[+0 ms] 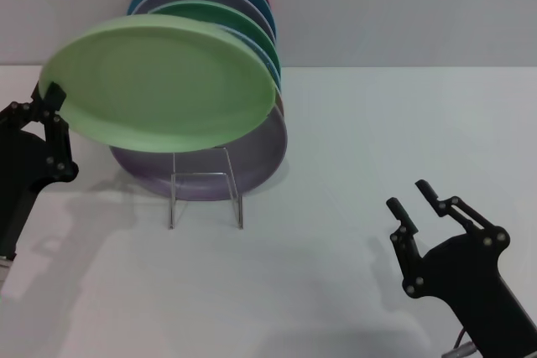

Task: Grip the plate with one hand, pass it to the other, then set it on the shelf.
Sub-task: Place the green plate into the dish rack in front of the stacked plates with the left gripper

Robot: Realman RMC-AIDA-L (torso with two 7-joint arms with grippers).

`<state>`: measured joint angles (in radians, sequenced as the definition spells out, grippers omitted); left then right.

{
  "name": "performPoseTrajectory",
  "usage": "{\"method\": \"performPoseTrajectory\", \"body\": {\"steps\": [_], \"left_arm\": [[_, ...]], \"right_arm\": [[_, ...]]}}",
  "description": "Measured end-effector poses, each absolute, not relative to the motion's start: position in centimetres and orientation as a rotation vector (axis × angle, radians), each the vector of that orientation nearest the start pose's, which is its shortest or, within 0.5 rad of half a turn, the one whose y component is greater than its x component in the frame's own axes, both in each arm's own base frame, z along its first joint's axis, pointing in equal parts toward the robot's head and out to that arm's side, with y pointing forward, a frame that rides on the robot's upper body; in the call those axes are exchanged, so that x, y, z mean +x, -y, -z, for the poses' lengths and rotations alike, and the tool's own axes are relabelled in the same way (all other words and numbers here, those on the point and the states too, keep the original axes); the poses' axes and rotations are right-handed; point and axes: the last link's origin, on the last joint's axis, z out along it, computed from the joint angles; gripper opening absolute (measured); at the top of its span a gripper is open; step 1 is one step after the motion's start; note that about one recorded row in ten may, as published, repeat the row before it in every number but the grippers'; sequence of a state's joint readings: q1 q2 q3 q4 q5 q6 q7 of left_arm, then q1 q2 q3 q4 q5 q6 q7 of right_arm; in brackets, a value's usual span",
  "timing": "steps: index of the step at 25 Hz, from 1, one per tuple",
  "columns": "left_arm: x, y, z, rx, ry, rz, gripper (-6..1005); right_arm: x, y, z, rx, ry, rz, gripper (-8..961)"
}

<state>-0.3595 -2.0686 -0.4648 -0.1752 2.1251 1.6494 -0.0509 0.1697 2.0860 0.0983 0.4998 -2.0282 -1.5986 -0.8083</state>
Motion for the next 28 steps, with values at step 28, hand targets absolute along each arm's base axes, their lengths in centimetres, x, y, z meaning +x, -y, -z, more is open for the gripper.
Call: {"method": "performPoseTrajectory", "body": {"steps": [28], "left_arm": [[-29.7,-27.7,3.6,-1.79,0.121,0.764,37]], "right_arm": [[26.2,-19.9,7.4,-1.66,0.252,-0.51,288]]}}
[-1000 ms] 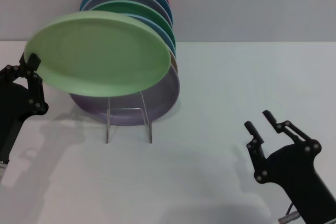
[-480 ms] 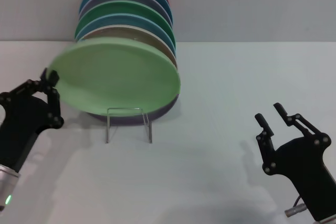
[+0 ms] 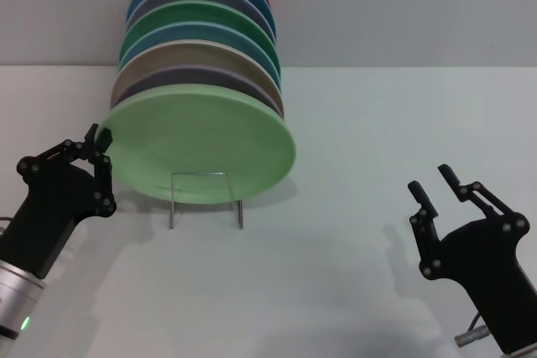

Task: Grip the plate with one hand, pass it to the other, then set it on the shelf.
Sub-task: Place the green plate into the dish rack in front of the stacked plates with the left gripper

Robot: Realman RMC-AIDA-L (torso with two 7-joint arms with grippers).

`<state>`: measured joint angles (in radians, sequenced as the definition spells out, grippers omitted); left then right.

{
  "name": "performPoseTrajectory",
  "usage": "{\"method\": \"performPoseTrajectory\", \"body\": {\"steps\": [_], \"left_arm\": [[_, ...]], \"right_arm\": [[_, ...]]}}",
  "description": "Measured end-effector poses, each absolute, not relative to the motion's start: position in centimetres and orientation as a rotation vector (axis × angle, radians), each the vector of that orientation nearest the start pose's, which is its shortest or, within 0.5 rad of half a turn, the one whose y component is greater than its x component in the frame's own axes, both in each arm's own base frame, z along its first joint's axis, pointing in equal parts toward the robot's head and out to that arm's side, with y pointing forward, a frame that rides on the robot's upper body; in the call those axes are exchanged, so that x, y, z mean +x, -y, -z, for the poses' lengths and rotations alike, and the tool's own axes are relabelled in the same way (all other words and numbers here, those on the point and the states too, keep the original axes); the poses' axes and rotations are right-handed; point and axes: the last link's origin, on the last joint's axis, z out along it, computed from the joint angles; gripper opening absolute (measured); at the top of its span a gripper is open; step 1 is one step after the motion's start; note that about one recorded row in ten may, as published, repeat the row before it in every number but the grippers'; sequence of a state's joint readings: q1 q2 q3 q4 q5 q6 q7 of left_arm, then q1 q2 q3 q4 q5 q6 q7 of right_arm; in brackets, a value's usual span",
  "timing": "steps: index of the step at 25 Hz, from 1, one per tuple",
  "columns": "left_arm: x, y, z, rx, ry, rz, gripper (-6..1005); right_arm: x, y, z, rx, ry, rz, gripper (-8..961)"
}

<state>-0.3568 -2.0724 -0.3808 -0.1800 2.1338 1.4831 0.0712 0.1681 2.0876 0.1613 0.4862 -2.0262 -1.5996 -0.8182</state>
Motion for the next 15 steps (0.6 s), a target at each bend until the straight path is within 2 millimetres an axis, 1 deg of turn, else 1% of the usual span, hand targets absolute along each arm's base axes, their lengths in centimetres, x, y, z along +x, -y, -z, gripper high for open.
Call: {"method": "performPoseTrajectory", "body": {"steps": [6,15], "left_arm": [[-30.07,-27.79,3.82,-1.797,0.14,0.727,37],[-30.18,-27.79,4.08,-1.81,0.151,0.716,37]], "right_arm": [[26.1,-19.92,7.4,-1.66,0.255,-0.511,286],[26.12,-20.03,7.33,-1.656,0.254,-0.509,289]]}}
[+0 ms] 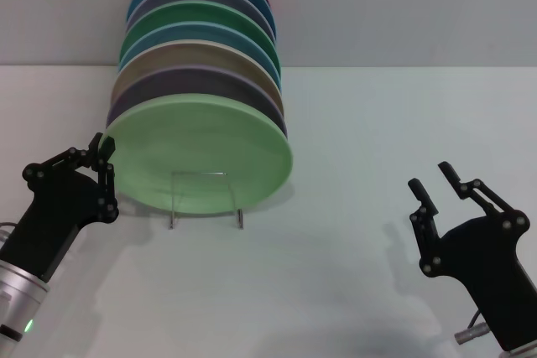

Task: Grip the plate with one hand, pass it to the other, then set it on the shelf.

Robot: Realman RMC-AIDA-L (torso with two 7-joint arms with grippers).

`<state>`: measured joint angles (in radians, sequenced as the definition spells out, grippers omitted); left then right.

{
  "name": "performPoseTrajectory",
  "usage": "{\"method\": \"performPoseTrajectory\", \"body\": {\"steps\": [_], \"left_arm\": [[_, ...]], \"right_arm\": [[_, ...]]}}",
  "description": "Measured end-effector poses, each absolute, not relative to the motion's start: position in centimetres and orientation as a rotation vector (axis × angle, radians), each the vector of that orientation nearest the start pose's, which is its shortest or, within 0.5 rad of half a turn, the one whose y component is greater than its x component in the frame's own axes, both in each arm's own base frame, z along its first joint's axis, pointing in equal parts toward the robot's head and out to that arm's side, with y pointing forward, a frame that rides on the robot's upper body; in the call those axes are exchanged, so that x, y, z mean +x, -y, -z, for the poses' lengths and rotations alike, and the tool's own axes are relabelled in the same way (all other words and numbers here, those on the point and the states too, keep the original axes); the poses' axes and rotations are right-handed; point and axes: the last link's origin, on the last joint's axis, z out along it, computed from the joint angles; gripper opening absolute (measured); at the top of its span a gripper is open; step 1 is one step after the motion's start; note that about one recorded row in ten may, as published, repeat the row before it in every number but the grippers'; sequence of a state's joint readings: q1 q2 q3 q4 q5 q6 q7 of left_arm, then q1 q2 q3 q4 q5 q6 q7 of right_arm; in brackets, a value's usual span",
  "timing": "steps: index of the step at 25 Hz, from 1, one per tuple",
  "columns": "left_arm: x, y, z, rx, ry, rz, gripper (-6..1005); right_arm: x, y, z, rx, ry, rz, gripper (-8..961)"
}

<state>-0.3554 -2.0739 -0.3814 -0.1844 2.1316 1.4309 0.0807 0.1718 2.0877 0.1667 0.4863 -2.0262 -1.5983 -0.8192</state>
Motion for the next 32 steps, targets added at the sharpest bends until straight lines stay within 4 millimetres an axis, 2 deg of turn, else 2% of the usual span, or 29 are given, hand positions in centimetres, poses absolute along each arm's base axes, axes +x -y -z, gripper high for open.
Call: {"method": "performPoseTrajectory", "body": {"steps": [15,23,26,27,32], "left_arm": [[-30.5,-27.2,4.3,-1.83,0.164,0.716,87],[-31.0,-24.9,2.4,-1.72,0.137,0.785,102],[-31.3,-23.6,1.2,-1.637,0.183,0.869,107],[-31.6,-23.1,0.6,-1.592,0.252,0.933,125],[-32.2,-23.3,0.5,-1.583,0.337,0.956,237]], "right_arm": [[26.4,-20.3,7.1,-1.649,0.265,-0.493,289],[27.2,-21.5,6.9,-1.653,0.236,-0.438,287],[27.8,-22.1,6.5,-1.63,0.189,-0.414,288],[28.3,-22.4,5.8,-1.598,0.127,-0.419,288],[29.7,-23.3,4.2,-1.532,-0.015,-0.479,289]]}}
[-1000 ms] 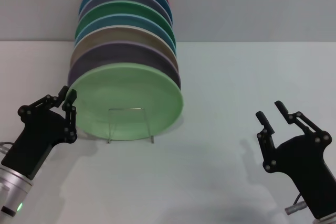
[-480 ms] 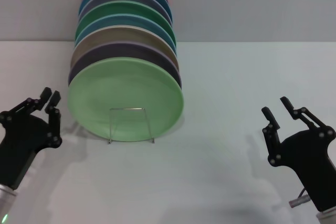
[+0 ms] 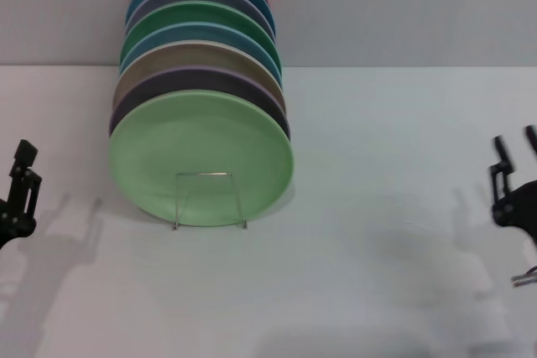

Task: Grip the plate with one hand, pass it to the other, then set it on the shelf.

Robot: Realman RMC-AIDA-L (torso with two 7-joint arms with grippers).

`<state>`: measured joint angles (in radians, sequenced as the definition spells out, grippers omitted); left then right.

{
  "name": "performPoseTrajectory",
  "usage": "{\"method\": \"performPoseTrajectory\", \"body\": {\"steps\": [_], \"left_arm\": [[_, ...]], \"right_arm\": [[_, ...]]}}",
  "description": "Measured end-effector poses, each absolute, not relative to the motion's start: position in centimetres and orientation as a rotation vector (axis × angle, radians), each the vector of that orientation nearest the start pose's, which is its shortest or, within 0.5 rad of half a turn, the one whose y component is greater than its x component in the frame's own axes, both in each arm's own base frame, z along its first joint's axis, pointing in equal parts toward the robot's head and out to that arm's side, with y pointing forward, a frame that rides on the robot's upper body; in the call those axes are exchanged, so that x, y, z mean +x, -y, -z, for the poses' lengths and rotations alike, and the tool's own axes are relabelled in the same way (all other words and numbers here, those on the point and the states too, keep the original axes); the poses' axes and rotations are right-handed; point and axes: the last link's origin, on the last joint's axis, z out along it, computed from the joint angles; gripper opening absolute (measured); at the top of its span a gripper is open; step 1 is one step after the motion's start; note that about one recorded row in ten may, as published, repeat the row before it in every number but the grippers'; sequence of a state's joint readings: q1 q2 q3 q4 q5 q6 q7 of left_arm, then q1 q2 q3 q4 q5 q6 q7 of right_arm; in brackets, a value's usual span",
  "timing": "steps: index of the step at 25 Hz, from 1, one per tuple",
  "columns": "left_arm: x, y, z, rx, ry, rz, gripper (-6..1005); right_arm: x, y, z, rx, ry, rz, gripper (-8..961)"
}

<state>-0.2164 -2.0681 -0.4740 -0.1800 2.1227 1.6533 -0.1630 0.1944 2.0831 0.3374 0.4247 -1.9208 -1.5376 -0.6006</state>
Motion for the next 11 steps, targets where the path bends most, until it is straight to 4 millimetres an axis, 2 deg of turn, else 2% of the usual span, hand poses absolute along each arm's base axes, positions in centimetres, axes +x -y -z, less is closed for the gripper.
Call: {"method": "performPoseTrajectory", "body": {"steps": [5,11], "left_arm": [[-32.1,-24.8,0.6,-1.548,0.389,0.944,443],[-32.3,-27.3,0.6,-1.501,0.469,0.904,443]], "right_arm": [[31.5,-25.2,2.0,-1.504,-0.211,-0.661,289],[33.0,-28.5,0.2,-1.612,-0.395,-0.817,289]]}}
